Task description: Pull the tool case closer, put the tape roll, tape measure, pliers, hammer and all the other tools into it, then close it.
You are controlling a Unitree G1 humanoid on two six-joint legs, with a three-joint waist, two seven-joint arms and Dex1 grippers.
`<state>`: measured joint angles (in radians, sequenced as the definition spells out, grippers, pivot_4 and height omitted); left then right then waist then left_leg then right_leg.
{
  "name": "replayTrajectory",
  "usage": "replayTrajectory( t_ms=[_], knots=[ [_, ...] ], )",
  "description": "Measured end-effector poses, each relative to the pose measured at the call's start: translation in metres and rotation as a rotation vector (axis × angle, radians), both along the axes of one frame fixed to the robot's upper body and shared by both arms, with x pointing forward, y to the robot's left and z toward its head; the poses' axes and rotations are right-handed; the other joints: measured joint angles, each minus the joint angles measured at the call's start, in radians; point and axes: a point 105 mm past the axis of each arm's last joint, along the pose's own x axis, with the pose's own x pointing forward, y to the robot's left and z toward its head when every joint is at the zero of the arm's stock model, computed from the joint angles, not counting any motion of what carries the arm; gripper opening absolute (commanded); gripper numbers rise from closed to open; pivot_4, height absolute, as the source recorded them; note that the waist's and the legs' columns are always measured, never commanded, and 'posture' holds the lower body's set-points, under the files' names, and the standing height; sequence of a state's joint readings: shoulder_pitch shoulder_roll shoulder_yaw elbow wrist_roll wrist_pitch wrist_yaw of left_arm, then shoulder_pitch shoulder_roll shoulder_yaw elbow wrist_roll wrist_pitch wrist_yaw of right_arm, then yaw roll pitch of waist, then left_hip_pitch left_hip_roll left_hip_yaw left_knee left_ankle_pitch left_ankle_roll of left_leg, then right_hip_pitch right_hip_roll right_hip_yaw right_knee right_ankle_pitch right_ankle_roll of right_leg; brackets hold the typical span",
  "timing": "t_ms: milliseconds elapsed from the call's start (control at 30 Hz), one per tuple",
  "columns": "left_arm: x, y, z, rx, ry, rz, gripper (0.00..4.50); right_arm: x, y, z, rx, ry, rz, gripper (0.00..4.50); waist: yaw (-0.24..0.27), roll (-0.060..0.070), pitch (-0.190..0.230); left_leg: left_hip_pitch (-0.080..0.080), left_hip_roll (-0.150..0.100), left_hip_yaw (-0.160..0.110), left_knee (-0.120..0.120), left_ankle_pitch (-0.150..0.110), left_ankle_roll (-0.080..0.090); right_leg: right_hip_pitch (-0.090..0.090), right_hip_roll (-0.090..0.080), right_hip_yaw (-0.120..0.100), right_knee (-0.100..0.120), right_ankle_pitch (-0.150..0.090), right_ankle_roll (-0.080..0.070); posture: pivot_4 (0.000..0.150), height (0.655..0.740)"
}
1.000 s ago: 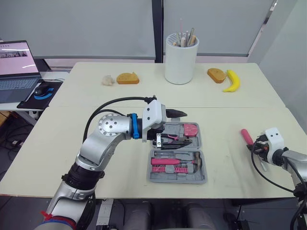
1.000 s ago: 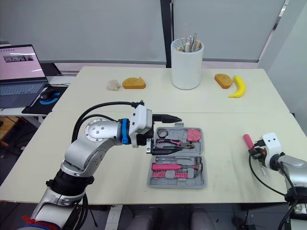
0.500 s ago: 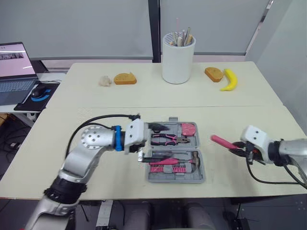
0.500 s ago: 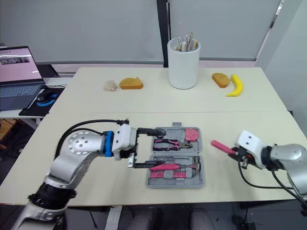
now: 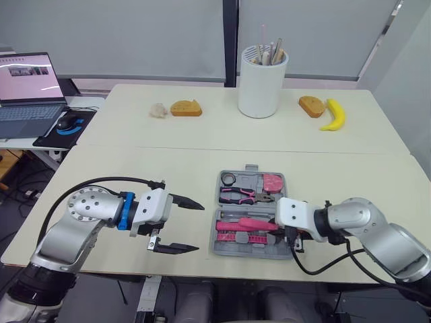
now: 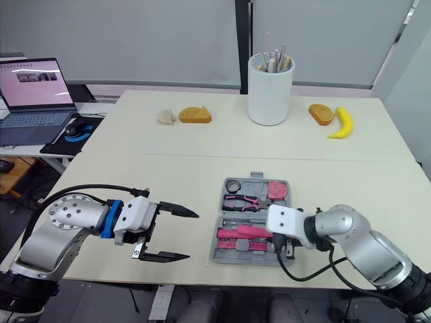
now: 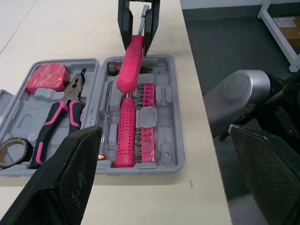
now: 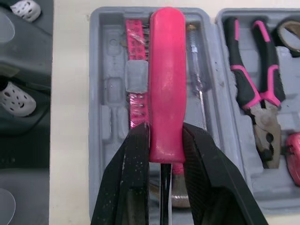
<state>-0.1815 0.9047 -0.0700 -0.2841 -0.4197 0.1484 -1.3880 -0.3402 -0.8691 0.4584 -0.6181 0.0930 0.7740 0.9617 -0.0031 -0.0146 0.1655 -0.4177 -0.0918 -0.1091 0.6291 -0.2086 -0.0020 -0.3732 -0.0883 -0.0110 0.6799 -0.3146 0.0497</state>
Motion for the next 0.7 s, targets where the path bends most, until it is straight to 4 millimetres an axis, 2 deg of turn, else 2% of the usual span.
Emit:
replayTrajectory(
  t_ms=[233, 333, 467, 700],
  knots=[
    [-0.017, 0.002, -0.006, 0.048, 0.037, -0.026, 4.50, -0.013, 0.019, -0.015, -0.045, 0.030, 0.041, 0.69, -0.001, 0.000, 0.000, 0.000, 0.000, 0.000, 0.000, 0.000, 0.000, -0.001, 0.000, 0.000, 0.000, 0.000, 0.000, 0.150, 0.7400],
    [-0.019, 0.004, -0.008, 0.058, 0.053, -0.033, 4.50, -0.015, 0.034, -0.016, -0.031, 0.034, 0.057, 0.69, -0.002, 0.000, 0.000, 0.001, 0.001, -0.001, 0.000, 0.000, 0.000, -0.001, 0.001, -0.001, 0.001, 0.000, 0.000, 0.150, 0.7400],
    [-0.019, 0.004, -0.008, 0.055, 0.087, -0.015, 4.50, -0.020, 0.038, -0.024, -0.064, 0.050, 0.065, 0.69, -0.002, 0.000, 0.000, 0.001, 0.000, -0.001, 0.000, 0.000, 0.000, -0.001, 0.001, 0.000, 0.000, 0.000, 0.000, 0.150, 0.7400],
    [-0.022, 0.021, -0.012, 0.105, 0.117, 0.041, 4.50, -0.010, 0.046, -0.034, -0.102, 0.043, 0.060, 0.69, -0.009, 0.000, 0.000, 0.001, 0.001, -0.001, -0.001, 0.000, 0.000, -0.002, 0.001, 0.000, 0.001, 0.000, 0.000, 0.150, 0.7400]
  ],
)
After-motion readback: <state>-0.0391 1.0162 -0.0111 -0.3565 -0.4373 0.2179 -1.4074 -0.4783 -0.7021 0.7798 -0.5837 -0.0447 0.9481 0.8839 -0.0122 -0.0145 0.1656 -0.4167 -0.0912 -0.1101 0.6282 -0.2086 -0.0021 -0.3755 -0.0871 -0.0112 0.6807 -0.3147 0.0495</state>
